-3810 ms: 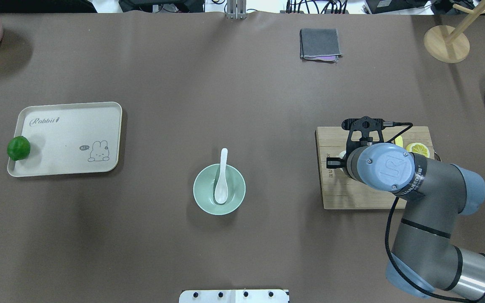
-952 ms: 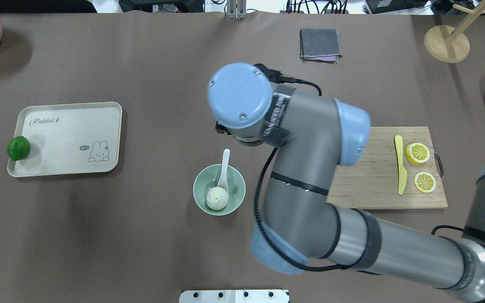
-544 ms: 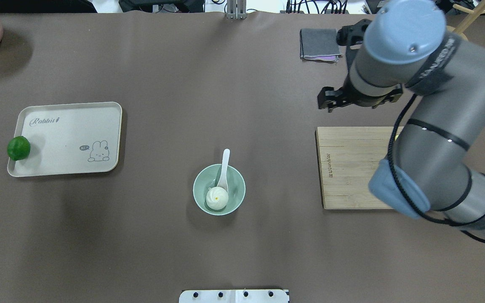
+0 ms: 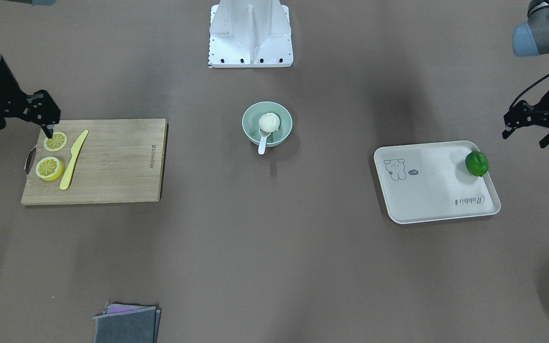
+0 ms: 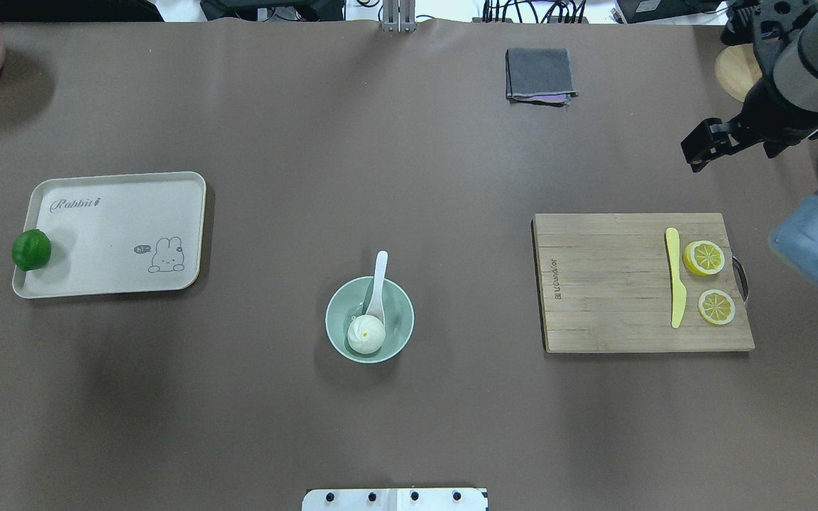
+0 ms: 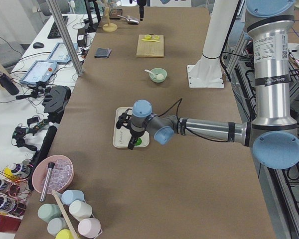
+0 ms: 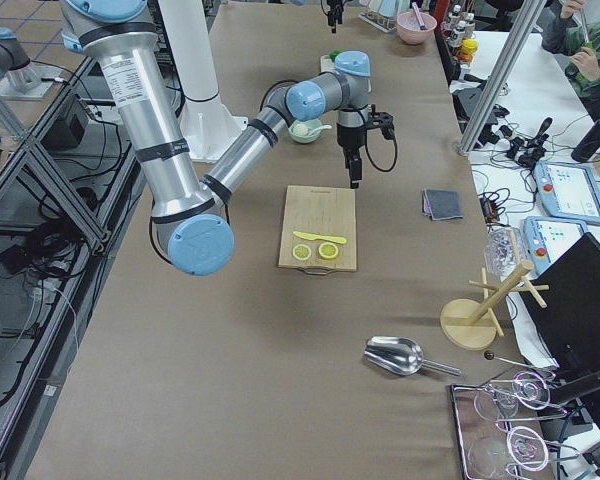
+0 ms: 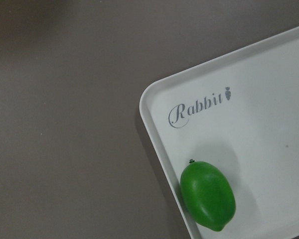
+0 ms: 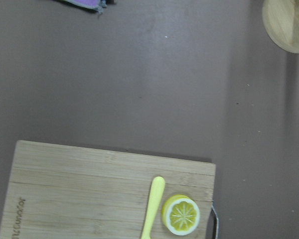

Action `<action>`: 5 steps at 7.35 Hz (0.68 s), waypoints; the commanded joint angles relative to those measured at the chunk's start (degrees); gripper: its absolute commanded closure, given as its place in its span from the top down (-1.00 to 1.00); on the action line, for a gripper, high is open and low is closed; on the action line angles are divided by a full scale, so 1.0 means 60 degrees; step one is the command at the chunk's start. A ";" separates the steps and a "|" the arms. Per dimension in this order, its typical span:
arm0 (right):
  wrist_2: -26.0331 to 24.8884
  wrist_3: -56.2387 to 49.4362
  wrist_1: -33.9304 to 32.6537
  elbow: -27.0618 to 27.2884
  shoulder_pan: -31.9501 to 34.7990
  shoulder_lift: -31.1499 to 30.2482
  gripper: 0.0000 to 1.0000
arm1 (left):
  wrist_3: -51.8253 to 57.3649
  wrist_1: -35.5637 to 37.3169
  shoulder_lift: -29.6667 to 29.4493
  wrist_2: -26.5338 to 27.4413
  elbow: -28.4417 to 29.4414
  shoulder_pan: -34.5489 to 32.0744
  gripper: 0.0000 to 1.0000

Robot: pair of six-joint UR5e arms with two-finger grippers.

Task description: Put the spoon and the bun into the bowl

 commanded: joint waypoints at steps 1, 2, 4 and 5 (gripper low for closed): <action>0.0578 -0.1693 -0.0004 -0.0041 0.0995 -0.0908 1.00 | -0.0033 -0.0371 0.0097 -0.0013 0.0531 -0.0001 0.99; 0.0840 -0.2582 -0.0004 -0.0258 0.1375 -0.1216 1.00 | -0.0048 -0.0462 0.0112 0.0031 0.0621 -0.0001 0.99; 0.1588 -0.3918 0.0010 -0.0640 0.2138 -0.1933 1.00 | -0.0092 -0.0345 0.0141 -0.0172 0.1175 0.0014 0.99; 0.1677 -0.4258 0.0010 -0.0786 0.2431 -0.2285 1.00 | -0.0048 -0.0432 0.0519 -0.0276 0.1121 -0.0001 0.99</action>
